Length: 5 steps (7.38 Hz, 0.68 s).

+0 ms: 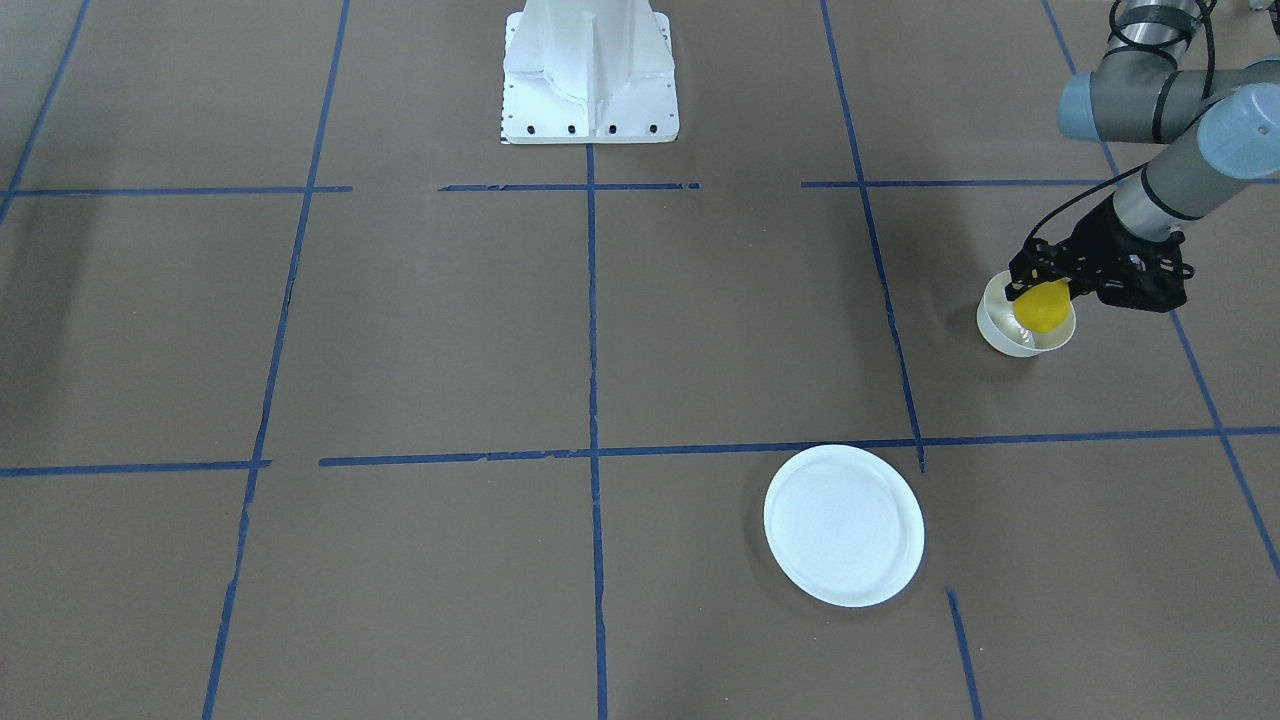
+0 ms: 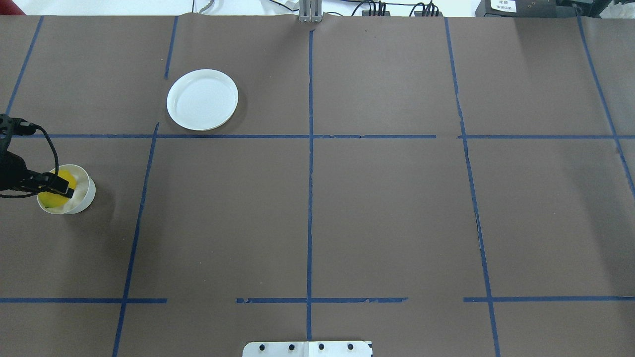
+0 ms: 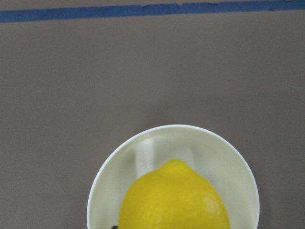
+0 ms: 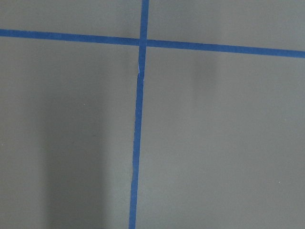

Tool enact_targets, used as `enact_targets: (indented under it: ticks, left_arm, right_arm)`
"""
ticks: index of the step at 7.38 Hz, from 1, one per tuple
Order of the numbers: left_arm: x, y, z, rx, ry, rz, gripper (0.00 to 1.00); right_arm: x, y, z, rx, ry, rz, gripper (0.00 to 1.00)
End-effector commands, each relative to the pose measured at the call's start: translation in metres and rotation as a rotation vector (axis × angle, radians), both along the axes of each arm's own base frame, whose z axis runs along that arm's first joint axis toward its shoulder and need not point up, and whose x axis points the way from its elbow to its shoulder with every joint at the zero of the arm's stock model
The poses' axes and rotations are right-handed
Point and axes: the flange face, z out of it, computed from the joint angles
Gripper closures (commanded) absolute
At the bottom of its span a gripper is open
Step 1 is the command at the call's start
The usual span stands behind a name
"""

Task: Move lemon from plate to bowl
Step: 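Lower the lemon into the bowl and open the left gripper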

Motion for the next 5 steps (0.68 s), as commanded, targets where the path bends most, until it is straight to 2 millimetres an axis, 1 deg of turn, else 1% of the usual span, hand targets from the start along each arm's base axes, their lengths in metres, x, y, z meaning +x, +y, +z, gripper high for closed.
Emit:
enact_targets:
  ticks: [1, 2, 3, 4, 5]
  left_arm:
    - [0.001, -0.001, -0.002, 0.006, 0.002, 0.001, 0.06]
    - [-0.003, -0.002, -0.009, 0.044, 0.010, 0.014, 0.02]
    - [-0.026, 0.007, -0.010, 0.132, 0.004, 0.059, 0.01]
    - [-0.082, 0.025, 0.012, 0.185, -0.034, 0.054, 0.01]
    - [-0.147, 0.040, 0.036, 0.253, -0.077, 0.038, 0.01]
  right_arm:
    - [0.000, 0.000, 0.000, 0.000, 0.000, 0.000, 0.00]
    - [0.000, 0.000, 0.000, 0.000, 0.000, 0.000, 0.00]
    - [0.000, 0.000, 0.000, 0.000, 0.000, 0.000, 0.00]
    - [0.000, 0.000, 0.000, 0.000, 0.000, 0.000, 0.00]
    - [0.000, 0.000, 0.000, 0.000, 0.000, 0.000, 0.00]
